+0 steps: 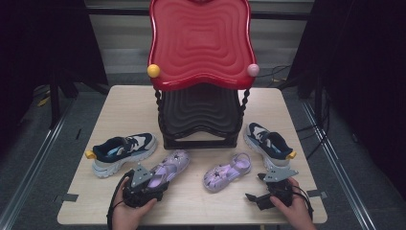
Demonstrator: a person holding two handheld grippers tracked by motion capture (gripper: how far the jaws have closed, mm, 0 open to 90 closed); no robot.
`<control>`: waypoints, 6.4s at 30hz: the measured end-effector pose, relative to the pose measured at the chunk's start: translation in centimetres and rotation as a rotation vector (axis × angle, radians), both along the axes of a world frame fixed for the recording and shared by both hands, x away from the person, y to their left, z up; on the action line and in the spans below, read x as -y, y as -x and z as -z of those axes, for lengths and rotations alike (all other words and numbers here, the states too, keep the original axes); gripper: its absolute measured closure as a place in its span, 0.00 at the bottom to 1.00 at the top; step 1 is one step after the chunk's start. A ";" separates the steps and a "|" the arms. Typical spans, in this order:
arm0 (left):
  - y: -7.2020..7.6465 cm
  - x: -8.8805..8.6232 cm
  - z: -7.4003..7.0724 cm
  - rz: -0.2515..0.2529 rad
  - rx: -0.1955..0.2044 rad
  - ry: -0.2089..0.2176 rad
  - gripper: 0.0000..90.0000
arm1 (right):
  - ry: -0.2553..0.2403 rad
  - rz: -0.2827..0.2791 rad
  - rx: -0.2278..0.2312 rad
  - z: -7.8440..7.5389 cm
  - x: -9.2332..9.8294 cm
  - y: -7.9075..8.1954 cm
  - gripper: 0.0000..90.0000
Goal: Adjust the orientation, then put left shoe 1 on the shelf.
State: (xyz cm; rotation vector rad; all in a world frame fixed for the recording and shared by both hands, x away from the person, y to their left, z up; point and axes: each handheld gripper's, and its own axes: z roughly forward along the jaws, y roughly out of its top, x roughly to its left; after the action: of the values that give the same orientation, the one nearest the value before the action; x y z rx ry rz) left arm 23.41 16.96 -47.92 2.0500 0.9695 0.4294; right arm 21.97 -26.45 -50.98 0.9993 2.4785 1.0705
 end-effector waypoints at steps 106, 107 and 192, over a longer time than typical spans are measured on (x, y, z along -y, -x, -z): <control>-6.9 9.2 -6.6 -0.338 0.222 0.239 0.41 | 0.000 0.001 -0.001 0.0 0.0 0.0 0.12; -6.9 9.3 -6.6 -0.343 0.229 0.233 0.41 | 0.000 0.001 -0.001 0.0 0.0 0.0 0.12; -14.6 15.2 -6.2 -0.641 0.335 0.280 0.41 | 0.000 -0.003 -0.002 0.0 0.0 0.0 0.12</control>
State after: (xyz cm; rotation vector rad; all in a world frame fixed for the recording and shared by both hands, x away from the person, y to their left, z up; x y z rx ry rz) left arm 38.02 1.75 -41.73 1.3297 1.3733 0.8827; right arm 21.97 -26.49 -50.97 0.9974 2.4819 1.0706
